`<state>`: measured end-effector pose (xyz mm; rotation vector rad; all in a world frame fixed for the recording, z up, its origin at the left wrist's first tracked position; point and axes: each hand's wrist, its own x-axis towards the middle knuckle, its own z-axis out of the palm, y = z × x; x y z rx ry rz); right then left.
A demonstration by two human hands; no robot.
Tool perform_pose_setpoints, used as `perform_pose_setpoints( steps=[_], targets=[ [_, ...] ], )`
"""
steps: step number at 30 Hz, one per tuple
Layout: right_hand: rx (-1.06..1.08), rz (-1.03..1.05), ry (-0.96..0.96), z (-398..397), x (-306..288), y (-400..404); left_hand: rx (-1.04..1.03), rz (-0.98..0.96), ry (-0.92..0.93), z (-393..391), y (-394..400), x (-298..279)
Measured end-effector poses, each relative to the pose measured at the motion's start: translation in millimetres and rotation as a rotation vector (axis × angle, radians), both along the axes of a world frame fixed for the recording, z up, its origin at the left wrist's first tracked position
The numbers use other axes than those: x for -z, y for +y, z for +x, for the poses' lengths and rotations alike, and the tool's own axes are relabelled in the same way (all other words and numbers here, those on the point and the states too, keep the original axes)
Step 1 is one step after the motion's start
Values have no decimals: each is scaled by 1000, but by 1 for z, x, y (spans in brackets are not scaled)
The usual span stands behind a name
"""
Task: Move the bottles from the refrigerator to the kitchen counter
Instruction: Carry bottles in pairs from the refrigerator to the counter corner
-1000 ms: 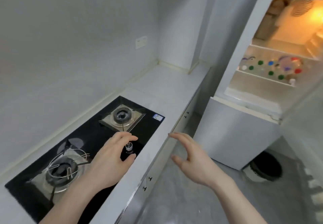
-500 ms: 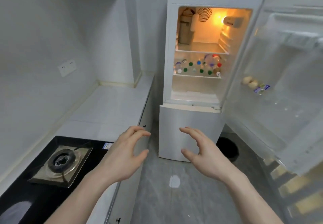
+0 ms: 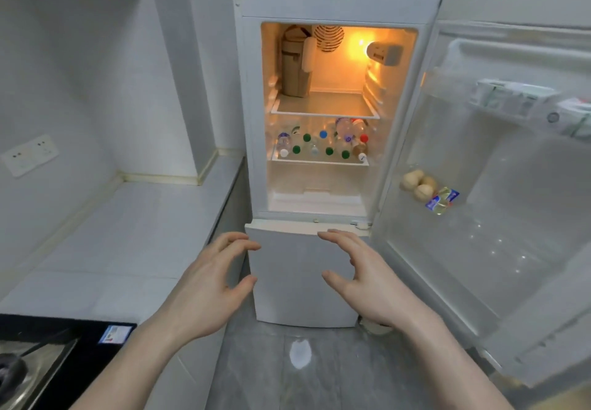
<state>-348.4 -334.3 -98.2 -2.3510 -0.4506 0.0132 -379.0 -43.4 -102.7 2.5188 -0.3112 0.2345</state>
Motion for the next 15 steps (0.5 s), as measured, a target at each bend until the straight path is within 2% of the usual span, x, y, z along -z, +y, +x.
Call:
perform_pose_setpoints(
  steps=[9,15],
  targets=[
    [91,20,-24,70,3,-42,65,-41,80,85,-43,5],
    [168,31,-32,123,8,-31,131,-27,71,163,-36,8]
  ],
)
